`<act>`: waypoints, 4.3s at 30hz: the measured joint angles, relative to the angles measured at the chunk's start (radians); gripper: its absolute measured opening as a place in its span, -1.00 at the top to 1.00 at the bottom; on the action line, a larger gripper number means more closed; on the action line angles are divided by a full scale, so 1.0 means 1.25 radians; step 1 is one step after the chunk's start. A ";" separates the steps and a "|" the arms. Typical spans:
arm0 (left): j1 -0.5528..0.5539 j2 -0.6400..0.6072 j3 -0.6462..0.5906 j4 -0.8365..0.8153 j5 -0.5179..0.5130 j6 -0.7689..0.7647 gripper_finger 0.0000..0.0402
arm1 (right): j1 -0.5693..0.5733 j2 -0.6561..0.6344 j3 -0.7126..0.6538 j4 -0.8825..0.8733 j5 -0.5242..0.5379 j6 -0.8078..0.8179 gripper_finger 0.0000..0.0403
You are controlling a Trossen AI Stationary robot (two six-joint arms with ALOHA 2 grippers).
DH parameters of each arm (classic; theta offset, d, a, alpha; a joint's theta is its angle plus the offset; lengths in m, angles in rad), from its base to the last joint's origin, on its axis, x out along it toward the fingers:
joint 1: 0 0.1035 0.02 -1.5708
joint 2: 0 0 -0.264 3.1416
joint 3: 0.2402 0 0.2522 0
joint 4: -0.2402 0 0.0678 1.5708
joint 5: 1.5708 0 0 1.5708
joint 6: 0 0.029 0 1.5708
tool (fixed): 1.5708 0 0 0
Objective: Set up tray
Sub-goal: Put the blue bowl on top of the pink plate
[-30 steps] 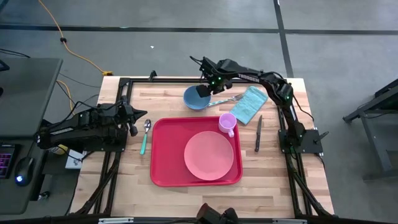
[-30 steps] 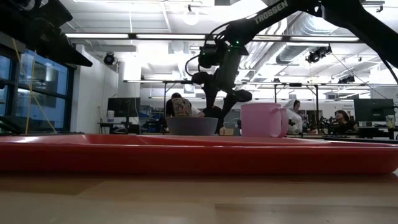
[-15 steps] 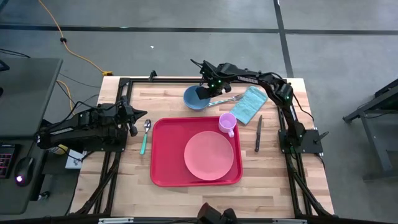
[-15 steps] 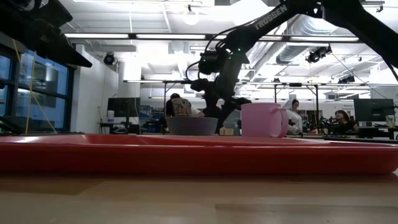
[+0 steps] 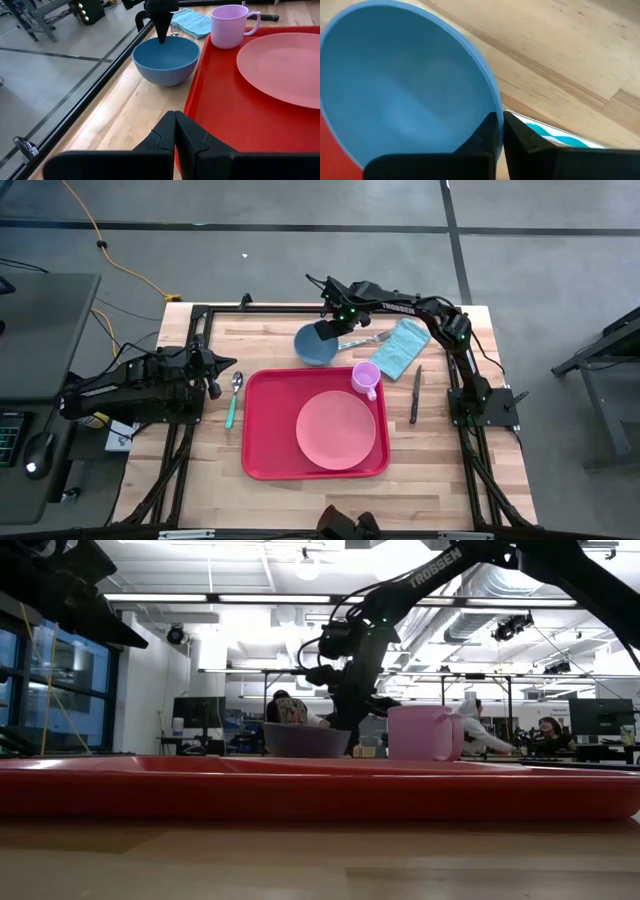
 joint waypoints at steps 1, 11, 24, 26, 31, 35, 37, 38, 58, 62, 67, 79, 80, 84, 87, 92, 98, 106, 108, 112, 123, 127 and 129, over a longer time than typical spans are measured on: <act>0.000 0.000 0.000 0.000 0.000 0.000 0.80 | 0.000 0.000 0.000 0.001 -0.002 -0.003 0.99; 0.000 0.000 0.000 -0.001 0.001 0.000 0.80 | 0.000 -0.003 0.006 0.020 -0.040 0.000 1.00; 0.000 0.000 0.000 0.000 0.023 -0.001 0.80 | 0.000 -0.006 0.313 -0.030 -0.037 -0.049 1.00; 0.000 0.000 0.000 0.000 0.023 -0.001 0.80 | 0.001 -0.006 0.384 -0.067 -0.040 -0.060 1.00; 0.000 0.000 0.000 0.000 0.023 -0.001 0.80 | 0.012 -0.080 0.389 -0.029 -0.107 -0.059 1.00; 0.000 0.000 0.000 0.000 0.024 -0.001 0.80 | 0.026 -0.174 0.340 -0.021 -0.142 -0.052 1.00; 0.000 0.000 0.000 0.000 0.026 -0.001 0.80 | 0.038 -0.211 0.335 -0.030 -0.151 -0.051 1.00; 0.000 0.000 0.000 0.000 0.026 -0.001 0.80 | 0.044 -0.227 0.332 -0.034 -0.155 -0.050 1.00; 0.000 0.000 0.000 0.001 0.029 -0.005 0.80 | 0.370 -0.316 0.330 -0.493 -0.050 0.150 1.00; 0.000 0.000 0.000 0.000 0.029 -0.005 0.80 | 0.430 -0.299 0.330 -0.509 0.066 0.207 1.00; 0.000 0.000 0.000 0.001 0.029 -0.006 0.80 | 0.487 -0.241 0.330 -0.567 0.160 0.265 1.00; 0.000 0.000 0.000 0.001 0.043 -0.005 0.80 | 0.554 -0.188 0.087 -0.424 0.153 0.408 1.00; 0.000 0.000 0.000 0.001 0.043 -0.003 0.80 | 0.559 -0.188 0.056 -0.386 0.139 0.416 1.00; 0.000 0.000 0.000 0.001 0.043 -0.002 0.80 | 0.575 -0.188 -0.046 -0.262 0.121 0.447 1.00; 0.000 0.000 0.000 0.001 0.043 -0.002 0.80 | 0.580 -0.189 -0.104 -0.211 0.125 0.471 1.00; 0.000 0.000 0.000 0.001 0.043 0.000 0.80 | 0.575 -0.195 -0.158 -0.191 0.138 0.481 1.00; 0.000 0.000 0.000 0.001 0.043 0.000 0.80 | 0.544 -0.255 -0.230 -0.168 0.174 0.496 1.00; 0.000 0.000 0.000 0.000 0.042 0.000 0.80 | 0.531 -0.317 -0.341 -0.044 0.160 0.523 1.00; 0.000 0.000 0.000 0.000 0.042 0.000 0.80 | 0.535 -0.325 -0.367 -0.009 0.157 0.537 1.00; 0.000 0.000 0.000 0.000 0.042 0.000 0.80 | 0.538 -0.327 -0.397 0.031 0.143 0.548 1.00; 0.000 0.000 0.000 -0.002 0.040 0.000 0.80 | 0.542 -0.327 -0.405 0.013 0.146 0.561 1.00; 0.000 0.000 0.000 -0.002 0.040 -0.004 0.80 | 0.543 -0.327 -0.405 -0.007 0.141 0.569 1.00; 0.000 0.000 0.000 -0.002 0.039 -0.005 0.80 | 0.543 -0.327 -0.405 -0.019 0.136 0.581 1.00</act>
